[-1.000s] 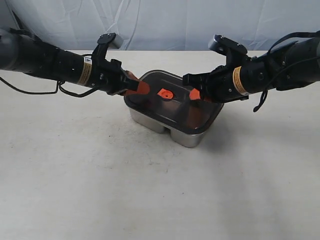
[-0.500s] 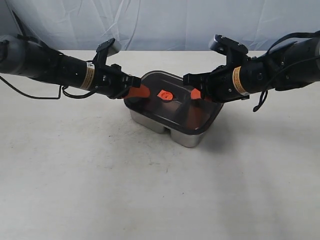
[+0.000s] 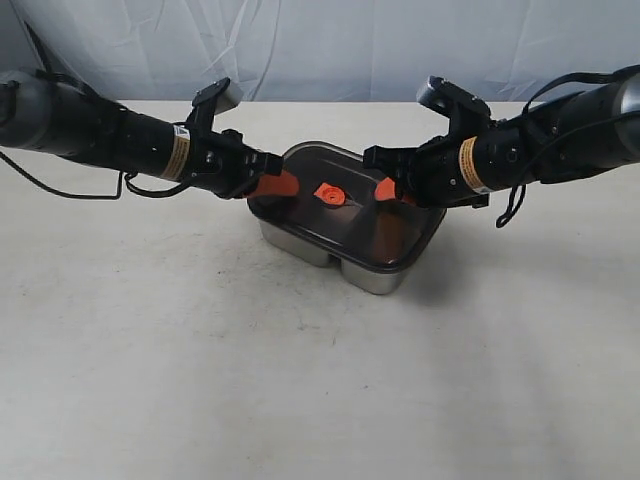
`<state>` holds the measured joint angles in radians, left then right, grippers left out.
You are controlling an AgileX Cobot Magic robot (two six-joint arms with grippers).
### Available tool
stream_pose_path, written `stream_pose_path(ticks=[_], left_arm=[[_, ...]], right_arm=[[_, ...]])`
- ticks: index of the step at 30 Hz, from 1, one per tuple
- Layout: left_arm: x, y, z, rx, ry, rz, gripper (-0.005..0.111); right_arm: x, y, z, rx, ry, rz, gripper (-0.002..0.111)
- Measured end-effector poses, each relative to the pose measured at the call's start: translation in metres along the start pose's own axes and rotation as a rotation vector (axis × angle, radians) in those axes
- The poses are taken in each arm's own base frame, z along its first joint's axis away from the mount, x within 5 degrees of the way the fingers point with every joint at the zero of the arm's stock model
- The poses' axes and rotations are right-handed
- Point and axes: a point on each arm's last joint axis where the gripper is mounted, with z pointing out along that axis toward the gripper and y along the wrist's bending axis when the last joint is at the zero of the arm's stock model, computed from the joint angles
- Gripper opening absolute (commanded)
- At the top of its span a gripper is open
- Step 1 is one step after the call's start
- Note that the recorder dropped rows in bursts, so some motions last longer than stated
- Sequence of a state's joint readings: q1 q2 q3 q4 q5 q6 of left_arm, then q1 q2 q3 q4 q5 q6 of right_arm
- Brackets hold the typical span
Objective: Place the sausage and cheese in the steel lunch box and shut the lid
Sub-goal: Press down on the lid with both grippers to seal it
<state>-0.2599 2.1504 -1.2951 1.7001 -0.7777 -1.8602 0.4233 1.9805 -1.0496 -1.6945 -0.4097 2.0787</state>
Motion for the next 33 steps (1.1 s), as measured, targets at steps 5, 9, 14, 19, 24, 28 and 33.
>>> stream_pose_path(ticks=[5,9,14,19,24,28,33], left_arm=[[0.000,0.001,0.000,-0.006,-0.001,-0.003,0.000],[-0.004,0.002,0.000,-0.022,-0.012,-0.005,0.000],[-0.010,0.005,-0.001,-0.066,-0.035,-0.012,0.000],[-0.011,0.007,0.000,-0.079,-0.041,-0.024,0.000],[-0.011,0.007,0.000,-0.081,-0.042,-0.036,0.000],[-0.011,0.007,0.000,-0.083,-0.043,-0.042,0.000],[-0.010,0.009,0.001,-0.086,-0.044,-0.068,0.000]], right_arm=[[0.001,-0.003,0.005,-0.010,0.011,0.025,-0.001],[0.001,-0.005,0.008,-0.021,0.018,0.045,-0.001],[0.001,-0.005,0.010,-0.030,0.020,0.053,-0.001],[0.001,-0.005,0.010,-0.033,0.018,0.061,-0.001],[0.001,-0.005,0.011,-0.036,0.020,0.065,-0.001],[0.001,-0.005,0.011,-0.037,0.019,0.068,-0.001],[0.001,-0.006,0.011,-0.038,0.021,0.069,-0.001]])
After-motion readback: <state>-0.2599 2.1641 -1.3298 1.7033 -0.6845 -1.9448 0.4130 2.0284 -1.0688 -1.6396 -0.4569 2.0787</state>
